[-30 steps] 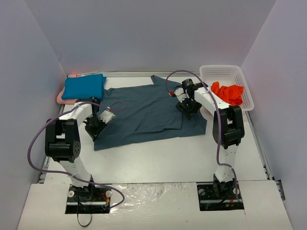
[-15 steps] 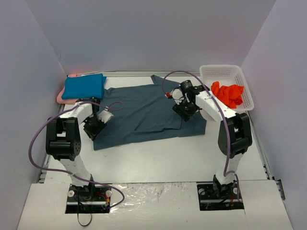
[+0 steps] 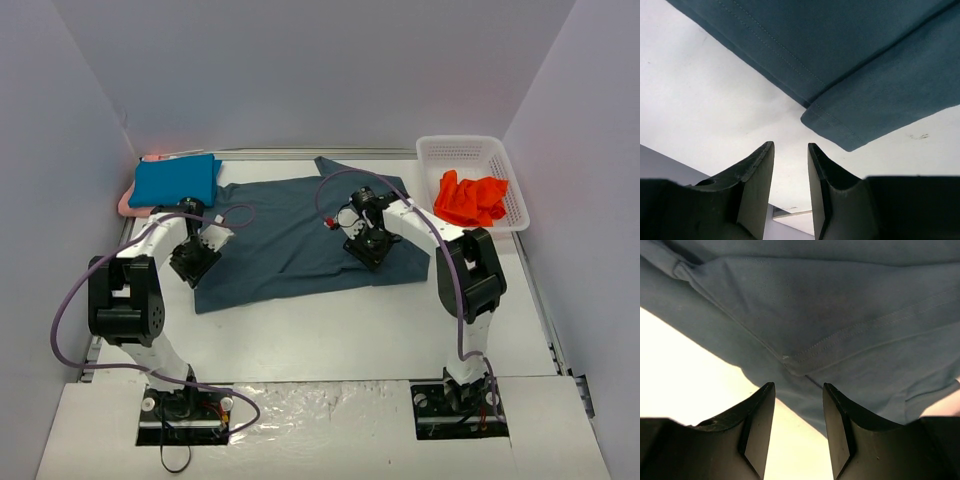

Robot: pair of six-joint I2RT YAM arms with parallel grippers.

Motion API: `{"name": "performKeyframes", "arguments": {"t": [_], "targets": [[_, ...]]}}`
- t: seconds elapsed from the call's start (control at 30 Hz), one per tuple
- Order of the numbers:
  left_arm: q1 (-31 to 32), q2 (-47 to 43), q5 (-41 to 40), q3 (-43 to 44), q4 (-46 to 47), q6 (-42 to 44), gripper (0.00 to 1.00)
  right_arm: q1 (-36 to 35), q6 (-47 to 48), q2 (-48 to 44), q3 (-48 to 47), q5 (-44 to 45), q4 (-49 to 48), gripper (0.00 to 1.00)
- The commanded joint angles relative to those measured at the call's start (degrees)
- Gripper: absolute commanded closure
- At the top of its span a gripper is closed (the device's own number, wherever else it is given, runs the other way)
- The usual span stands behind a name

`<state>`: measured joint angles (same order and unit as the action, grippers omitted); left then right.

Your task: Fold and stack the t-shirts

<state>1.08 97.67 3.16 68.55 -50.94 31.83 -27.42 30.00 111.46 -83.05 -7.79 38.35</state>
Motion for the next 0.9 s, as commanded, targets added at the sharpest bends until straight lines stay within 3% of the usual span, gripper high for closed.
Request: {"name": "performKeyframes", "arguments": {"t": [0.0, 0.3, 0.6, 0.87], "targets": [[-0.6, -2.9, -0.3, -0.6, -1.0, 0.2, 0.68, 0.1, 0.0, 1.6, 0.1, -0.4, 2.2, 0.61], [-0.8, -2.7, -0.3, -1.1, -0.7, 0.2, 0.69, -0.5, -0.2, 4.0, -0.6, -0.7, 1.8, 0.63], [-0.8, -2.6, -0.4, -1.2, -0.7, 0.3, 0.69, -0.7, -0.6, 4.1, -0.8, -0.1, 1.6, 1.0], [-0.8, -2.9, -1.2, -1.3, -0.1, 0.2, 0.69, -0.8, -0.9, 0.9, -1.6, 1.8, 1.9, 1.0]]}}
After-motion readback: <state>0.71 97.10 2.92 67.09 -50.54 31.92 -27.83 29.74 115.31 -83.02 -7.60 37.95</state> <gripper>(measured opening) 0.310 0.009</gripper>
